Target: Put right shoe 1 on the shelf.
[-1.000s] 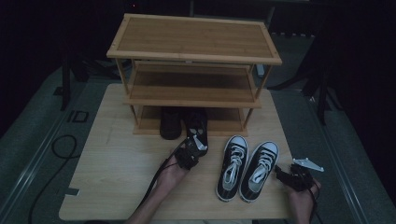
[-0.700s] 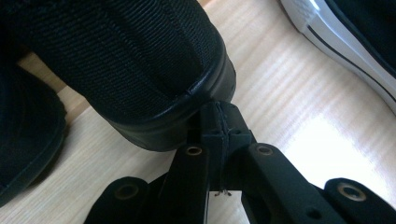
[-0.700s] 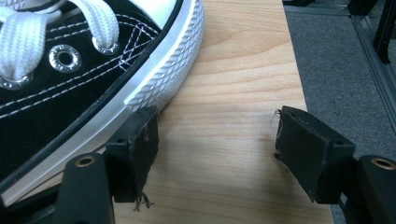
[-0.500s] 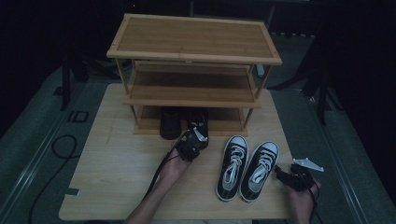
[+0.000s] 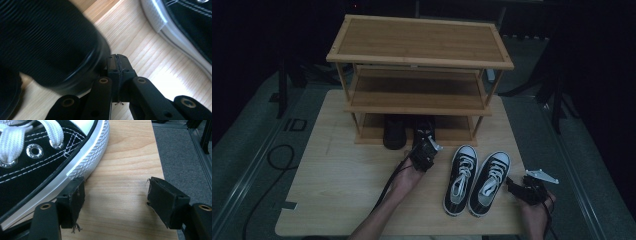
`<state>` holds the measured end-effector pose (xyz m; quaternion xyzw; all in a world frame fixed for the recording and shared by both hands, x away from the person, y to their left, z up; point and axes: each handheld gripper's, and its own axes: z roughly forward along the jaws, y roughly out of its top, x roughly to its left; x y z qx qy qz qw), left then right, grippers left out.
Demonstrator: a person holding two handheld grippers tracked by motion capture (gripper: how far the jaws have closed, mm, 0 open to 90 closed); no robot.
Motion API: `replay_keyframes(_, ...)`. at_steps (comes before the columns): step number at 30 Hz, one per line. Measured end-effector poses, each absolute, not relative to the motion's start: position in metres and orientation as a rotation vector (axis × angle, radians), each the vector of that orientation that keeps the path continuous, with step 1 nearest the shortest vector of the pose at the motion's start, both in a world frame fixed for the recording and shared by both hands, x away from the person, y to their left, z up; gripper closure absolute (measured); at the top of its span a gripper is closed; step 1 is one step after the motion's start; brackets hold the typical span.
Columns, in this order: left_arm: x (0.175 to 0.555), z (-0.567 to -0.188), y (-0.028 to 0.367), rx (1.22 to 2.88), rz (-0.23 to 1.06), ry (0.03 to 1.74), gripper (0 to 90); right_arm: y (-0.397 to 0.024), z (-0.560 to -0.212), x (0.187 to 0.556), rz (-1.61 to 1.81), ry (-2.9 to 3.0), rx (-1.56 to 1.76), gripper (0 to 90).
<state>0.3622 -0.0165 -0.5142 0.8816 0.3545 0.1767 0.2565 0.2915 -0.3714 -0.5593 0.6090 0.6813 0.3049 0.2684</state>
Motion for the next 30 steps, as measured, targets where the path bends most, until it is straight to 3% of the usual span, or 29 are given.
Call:
replay_keyframes(11, 0.376, -0.520, -0.034, 2.422, 0.553, 0.954, 90.0, -0.371, -0.559, 0.292, 0.822, 1.838, 1.643, 29.6)
replay_keyframes(30, 0.397, -0.529, -0.024, 2.418, 0.573, 1.011, 90.0, -0.371, -0.559, 0.291, 0.820, 1.840, 1.641, 29.7)
